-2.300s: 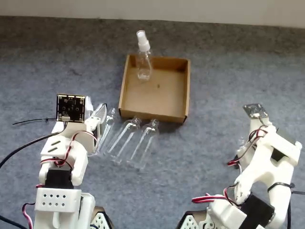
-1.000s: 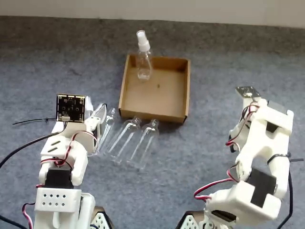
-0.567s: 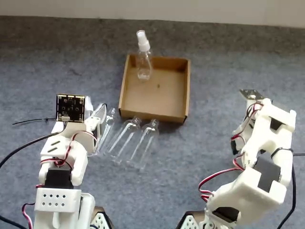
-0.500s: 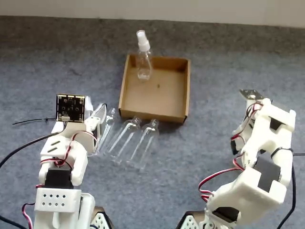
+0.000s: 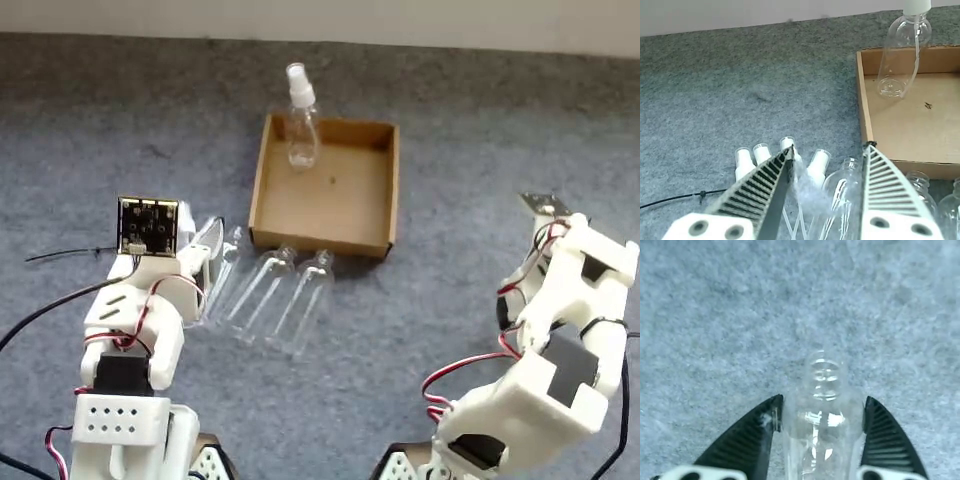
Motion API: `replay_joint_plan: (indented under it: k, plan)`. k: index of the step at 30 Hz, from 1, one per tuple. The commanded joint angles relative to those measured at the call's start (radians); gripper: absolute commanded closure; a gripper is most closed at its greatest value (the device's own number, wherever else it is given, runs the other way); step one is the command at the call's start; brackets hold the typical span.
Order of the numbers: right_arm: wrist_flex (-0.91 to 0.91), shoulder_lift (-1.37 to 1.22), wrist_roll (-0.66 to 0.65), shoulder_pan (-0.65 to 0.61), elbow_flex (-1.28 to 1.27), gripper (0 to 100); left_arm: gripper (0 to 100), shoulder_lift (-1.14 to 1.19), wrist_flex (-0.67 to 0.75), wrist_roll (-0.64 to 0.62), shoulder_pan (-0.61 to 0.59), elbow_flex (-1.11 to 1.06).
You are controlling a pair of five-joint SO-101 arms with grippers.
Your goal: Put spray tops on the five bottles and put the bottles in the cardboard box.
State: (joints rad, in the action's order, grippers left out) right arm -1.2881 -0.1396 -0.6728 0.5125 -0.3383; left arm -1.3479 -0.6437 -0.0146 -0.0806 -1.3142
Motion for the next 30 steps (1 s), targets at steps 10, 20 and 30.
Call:
replay_joint_plan:
  k: [10, 20, 30]
  plan:
    - [-0.194, 0.018, 0.187, -0.064, 0.321, 94.3, 80, -0.002, 0.018, 0.0, -0.033, 0.027]
    - [-0.294, 0.367, 0.334, -0.288, 0.341, 94.3, 79, 0.302, -0.221, 0.117, -0.245, 0.414]
    - [-0.088, 0.802, 0.434, -0.527, -0.213, 94.3, 79, 1.129, -0.715, 0.195, -0.285, 1.225]
